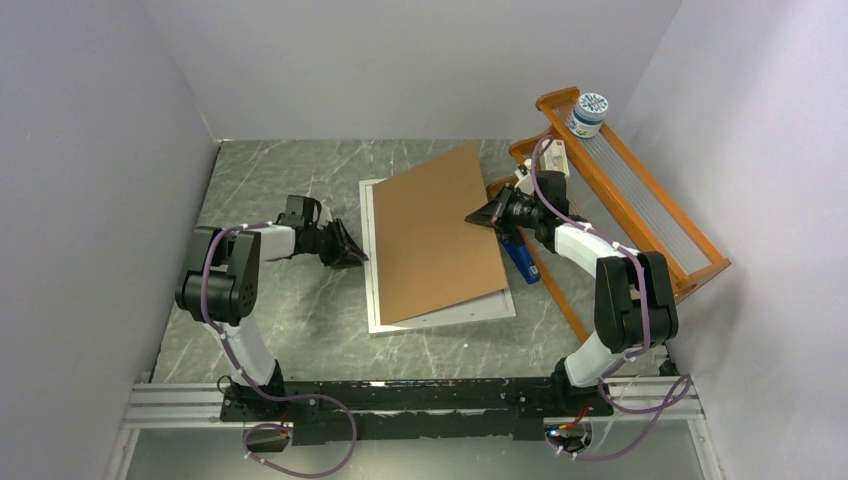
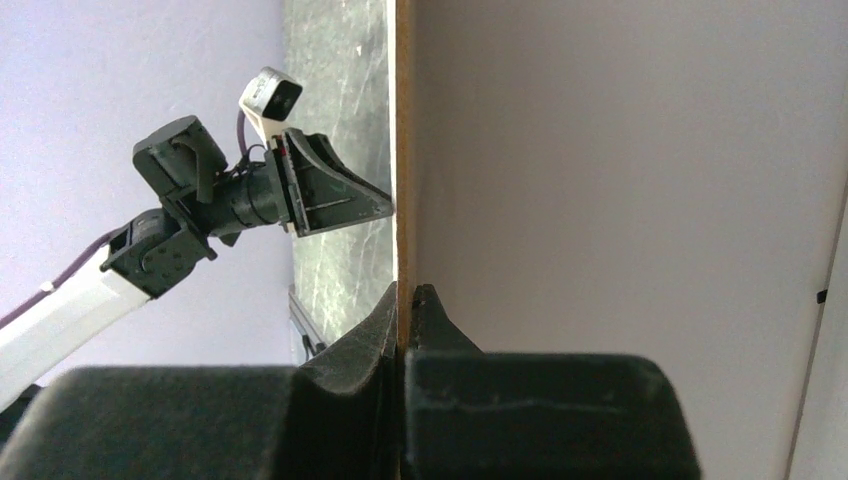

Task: Put the photo into the frame
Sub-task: Place the photo frame item in the photo frame.

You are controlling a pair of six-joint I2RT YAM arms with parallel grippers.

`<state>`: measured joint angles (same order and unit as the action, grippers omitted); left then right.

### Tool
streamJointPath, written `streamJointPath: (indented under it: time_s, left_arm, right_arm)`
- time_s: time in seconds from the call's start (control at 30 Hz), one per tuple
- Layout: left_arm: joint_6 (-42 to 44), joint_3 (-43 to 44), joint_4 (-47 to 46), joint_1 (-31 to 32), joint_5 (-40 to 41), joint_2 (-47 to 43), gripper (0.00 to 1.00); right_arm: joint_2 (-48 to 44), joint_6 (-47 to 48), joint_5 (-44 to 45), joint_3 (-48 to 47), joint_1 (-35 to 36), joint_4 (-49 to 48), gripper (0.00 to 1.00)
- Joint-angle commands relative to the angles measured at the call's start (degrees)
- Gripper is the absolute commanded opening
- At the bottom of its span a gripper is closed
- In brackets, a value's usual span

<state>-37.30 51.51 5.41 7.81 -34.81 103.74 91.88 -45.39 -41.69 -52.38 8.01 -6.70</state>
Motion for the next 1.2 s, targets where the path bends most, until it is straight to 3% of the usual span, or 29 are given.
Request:
streamJointPath:
  time_s: [0.0, 0.8, 0.87, 1.17]
  left_arm:
    - [1.1, 0.3, 0.98, 0.43, 3.66, 1.54, 0.35]
    - [4.65, 3.8, 10.41, 0.28, 13.42, -0.5, 0.38]
    - [4.71, 3.59, 10.84, 0.27, 13.98, -0.85, 0.38]
    - [6.54, 3.03, 13.95, -0.34, 15.23, -4.19, 0.42]
  right_arm:
    - [0.83, 2.7, -1.85, -0.23, 0.55, -1.01, 0.0]
    - [7.63, 4.28, 1.7, -3.63, 9.46, 1.87, 0.08]
    - [8.17, 4.46, 2.5, -4.34, 10.45, 2.96, 0.11]
    - [9.64, 9.44, 8.01, -8.6, 12.09, 11.76, 0.42]
